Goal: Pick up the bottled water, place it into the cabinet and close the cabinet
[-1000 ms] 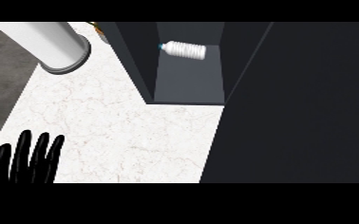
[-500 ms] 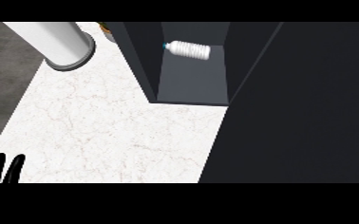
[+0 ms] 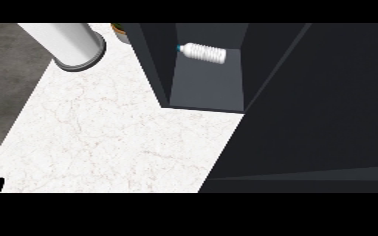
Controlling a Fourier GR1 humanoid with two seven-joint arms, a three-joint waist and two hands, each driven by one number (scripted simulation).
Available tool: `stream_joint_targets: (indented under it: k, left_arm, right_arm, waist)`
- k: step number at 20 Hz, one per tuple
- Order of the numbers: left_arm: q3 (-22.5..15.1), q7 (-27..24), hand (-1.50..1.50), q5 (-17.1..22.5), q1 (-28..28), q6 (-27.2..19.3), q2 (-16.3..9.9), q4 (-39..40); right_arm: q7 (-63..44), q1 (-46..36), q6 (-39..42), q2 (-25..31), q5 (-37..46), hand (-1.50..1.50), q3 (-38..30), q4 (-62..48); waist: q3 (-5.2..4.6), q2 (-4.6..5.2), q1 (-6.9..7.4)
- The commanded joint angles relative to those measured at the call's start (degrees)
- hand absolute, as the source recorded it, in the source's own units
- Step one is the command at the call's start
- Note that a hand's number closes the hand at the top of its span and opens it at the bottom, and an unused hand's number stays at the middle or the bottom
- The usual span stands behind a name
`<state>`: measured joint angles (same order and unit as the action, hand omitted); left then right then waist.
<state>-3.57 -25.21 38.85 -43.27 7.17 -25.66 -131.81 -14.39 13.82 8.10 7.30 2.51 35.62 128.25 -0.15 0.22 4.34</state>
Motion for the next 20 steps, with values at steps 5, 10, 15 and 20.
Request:
stream_joint_targets:
  k: [5, 10, 15, 20]
  left_arm:
    - [10.64, -3.67, -1.5, 9.23, -5.66, 9.36, -0.47, 3.49]
    - [15.62, -1.66, -1.5, 14.84, -8.41, 13.26, -2.17, 2.08]
    - [21.41, -1.8, -1.5, 19.23, -12.15, 19.48, -2.1, 3.32]
    - [22.53, 1.41, -1.5, 19.63, -14.11, 17.78, 1.14, -1.43]
  right_arm:
    - [-12.66, -22.21, -14.22, -7.15, -7.88, 1.5, 4.12, -6.07]
    - [-8.32, -33.44, -13.88, -7.25, -18.82, 1.5, -8.02, -19.55]
    - [-5.19, -41.5, -13.11, -7.28, -25.85, 1.5, -15.56, -28.62]
    - [-8.06, -49.7, -7.83, -6.24, -29.8, 1.5, -22.64, -36.57]
  waist:
    - [0.01, -0.28, -1.64]
    - [0.15, 0.01, -2.05]
    - [0.16, -0.07, -1.99]
    - [0.19, -0.1, -2.87]
